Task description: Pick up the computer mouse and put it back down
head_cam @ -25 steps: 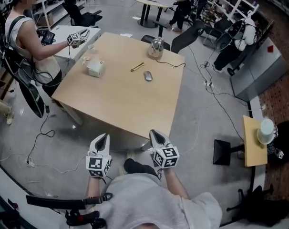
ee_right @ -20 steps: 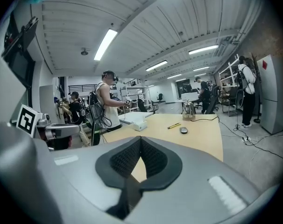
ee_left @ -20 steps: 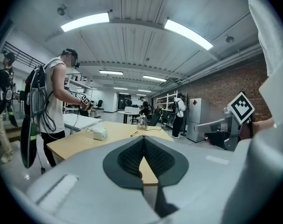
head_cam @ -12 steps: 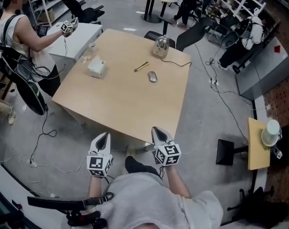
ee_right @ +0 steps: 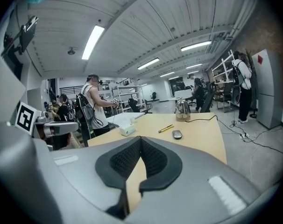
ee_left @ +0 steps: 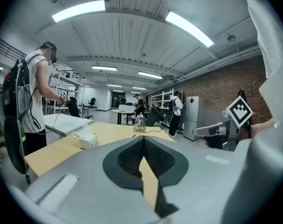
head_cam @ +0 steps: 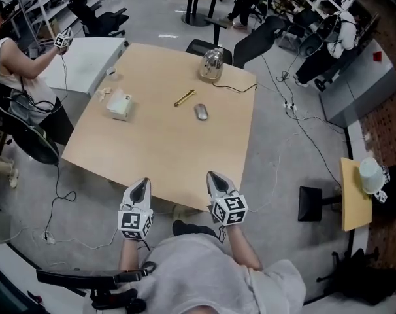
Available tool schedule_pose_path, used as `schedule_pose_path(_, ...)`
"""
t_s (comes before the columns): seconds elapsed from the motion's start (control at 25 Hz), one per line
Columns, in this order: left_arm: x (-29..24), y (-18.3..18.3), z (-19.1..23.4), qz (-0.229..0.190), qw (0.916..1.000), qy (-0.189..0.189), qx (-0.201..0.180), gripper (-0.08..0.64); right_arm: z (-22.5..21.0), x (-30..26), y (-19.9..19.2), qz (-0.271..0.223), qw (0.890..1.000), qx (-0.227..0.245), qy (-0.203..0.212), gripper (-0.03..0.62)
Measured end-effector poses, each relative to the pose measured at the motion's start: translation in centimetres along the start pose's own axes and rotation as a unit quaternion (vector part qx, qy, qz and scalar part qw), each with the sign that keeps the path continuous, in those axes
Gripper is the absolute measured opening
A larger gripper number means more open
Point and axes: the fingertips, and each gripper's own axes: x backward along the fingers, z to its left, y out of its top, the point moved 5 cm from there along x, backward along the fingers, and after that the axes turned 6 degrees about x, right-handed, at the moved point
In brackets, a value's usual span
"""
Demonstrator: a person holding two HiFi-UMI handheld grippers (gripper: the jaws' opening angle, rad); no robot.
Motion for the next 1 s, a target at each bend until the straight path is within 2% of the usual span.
schedule_pose_path(0.32, -5.4, 0.8, 0.5, 0.006, 0.9999, -0.005, -0.012, 0.020, -3.6, -3.7, 0.3, 0.002, 1.000, -0.009, 0.000, 0.006)
schedule_pose_path(0.6, -7.5, 1.7, -0.6, 0.012, 0.9996, -0.014, -0.024, 0.020, -5.3, -4.6, 0.7, 0.001, 1.000, -0.015, 0.004, 0.006)
schedule_pose_path(1.0, -10.5, 2.2, -1.5, 0.032, 0.9978, -0.045, -0.038, 0.020, -7.3, -4.5, 0.1, 0.004, 0.999, -0.040, -0.024, 0.006)
